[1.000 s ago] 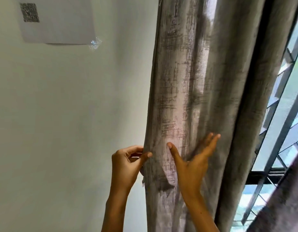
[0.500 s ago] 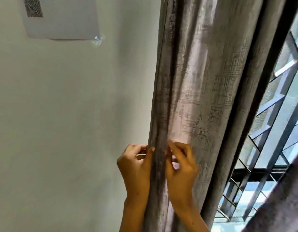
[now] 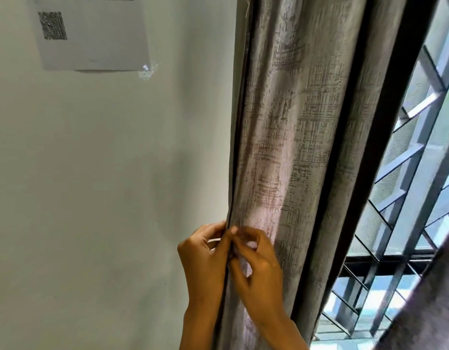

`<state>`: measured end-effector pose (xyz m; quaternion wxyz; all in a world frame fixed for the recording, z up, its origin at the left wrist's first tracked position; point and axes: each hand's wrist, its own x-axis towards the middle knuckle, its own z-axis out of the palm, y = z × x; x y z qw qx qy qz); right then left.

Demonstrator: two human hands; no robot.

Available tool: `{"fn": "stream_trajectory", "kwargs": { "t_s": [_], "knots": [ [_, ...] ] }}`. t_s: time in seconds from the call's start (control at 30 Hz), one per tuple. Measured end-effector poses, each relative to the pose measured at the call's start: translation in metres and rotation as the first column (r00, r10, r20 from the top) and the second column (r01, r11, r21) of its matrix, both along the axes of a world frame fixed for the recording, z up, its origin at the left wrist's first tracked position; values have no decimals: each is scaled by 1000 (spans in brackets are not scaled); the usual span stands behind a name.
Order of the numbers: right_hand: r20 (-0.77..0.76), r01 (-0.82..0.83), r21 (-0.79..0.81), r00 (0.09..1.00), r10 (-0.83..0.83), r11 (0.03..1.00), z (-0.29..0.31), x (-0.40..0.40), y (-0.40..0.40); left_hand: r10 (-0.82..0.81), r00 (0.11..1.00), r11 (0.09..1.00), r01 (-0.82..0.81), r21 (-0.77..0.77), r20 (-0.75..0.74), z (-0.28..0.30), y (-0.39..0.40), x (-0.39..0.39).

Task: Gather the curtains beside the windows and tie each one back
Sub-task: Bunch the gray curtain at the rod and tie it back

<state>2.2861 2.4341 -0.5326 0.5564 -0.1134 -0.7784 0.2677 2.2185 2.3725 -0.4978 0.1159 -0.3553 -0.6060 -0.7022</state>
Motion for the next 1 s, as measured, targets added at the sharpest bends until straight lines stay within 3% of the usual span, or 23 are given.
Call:
{"fn": "stream_trajectory", "kwargs": {
  "t_s": [0.07, 0.13, 0.17, 0.27, 0.47, 0.6, 1.0],
  "knots": [
    [-89, 178, -105, 978, -188, 978, 2, 7, 4, -33, 999, 999, 33, 0, 34, 3, -2, 3],
    [-126, 464, -39, 876, -465, 885, 7, 17, 12, -48, 999, 999, 48, 0, 18, 3, -4, 2],
    [-157, 505, -21, 851, -501, 863, 7, 20, 19, -45, 999, 999, 45, -3, 15, 2, -4, -1],
    [-164, 344, -115, 919, -360, 932, 5, 24, 26, -33, 999, 999, 33, -27, 23, -2, -5, -6],
    [-24, 269, 53, 963, -268, 962, -8, 10, 19, -49, 997, 997, 46, -55, -61, 2, -1, 11],
    [82, 121, 35, 989, -124, 992, -6, 5, 14, -38, 989, 997, 29, -66, -143, -6, 1, 14],
    [161, 162, 116, 971, -180, 980, -10, 9, 25, -55, 995, 998, 52, -35, -79, -2, 7, 21]
  ]
}}
